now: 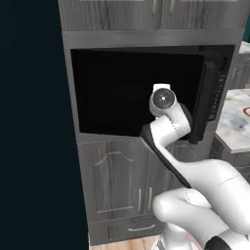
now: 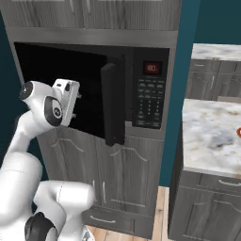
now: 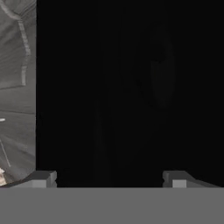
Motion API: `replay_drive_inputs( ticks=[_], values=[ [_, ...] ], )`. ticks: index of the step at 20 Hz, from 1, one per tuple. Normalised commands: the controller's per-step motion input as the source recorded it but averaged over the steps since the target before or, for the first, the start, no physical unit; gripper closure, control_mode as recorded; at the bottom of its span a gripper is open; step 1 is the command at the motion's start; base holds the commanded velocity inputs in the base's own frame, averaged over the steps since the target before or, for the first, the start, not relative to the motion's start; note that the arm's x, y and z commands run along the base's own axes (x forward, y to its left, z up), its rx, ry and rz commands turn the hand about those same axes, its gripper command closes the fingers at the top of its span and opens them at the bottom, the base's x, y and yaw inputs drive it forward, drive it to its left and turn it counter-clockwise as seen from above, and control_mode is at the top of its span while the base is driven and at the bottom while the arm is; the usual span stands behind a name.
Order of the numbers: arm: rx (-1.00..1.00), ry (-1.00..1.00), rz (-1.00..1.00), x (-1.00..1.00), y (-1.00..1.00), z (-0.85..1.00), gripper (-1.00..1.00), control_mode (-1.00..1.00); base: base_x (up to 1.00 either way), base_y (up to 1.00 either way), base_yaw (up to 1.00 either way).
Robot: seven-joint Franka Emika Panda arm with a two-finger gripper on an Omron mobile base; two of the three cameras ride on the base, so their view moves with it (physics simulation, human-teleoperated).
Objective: Remove the tangerine from the bowl and place it on the small plate. Then place the bowl with only the chicken drumstick in the microwave, close the door, and press the start button to microwave the chicken drumstick.
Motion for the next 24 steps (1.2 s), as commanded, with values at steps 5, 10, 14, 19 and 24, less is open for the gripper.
replay_drive_inputs(
  ticks=[5, 10, 14, 19, 24],
  values=[
    [0.0, 0.0, 0.09, 0.63, 0.0, 0.0, -1.0, -1.0, 0.0, 0.0, 0.0],
    [0.0, 0.0, 0.1, 0.37, 0.0, 0.0, -1.0, -1.0, 0.0, 0.0, 0.0],
    [0.0, -0.01, 0.08, 0.3, 0.0, 0.0, -1.0, -1.0, 0.0, 0.0, 0.0],
    [0.0, 0.0, 0.06, 0.3, 0.0, -0.02, -1.0, -1.0, 0.0, 0.0, 0.0],
    [0.0, 0.0, 0.03, 0.36, 0.0, -0.08, -1.0, -1.0, 0.0, 0.0, 0.0]
  ],
)
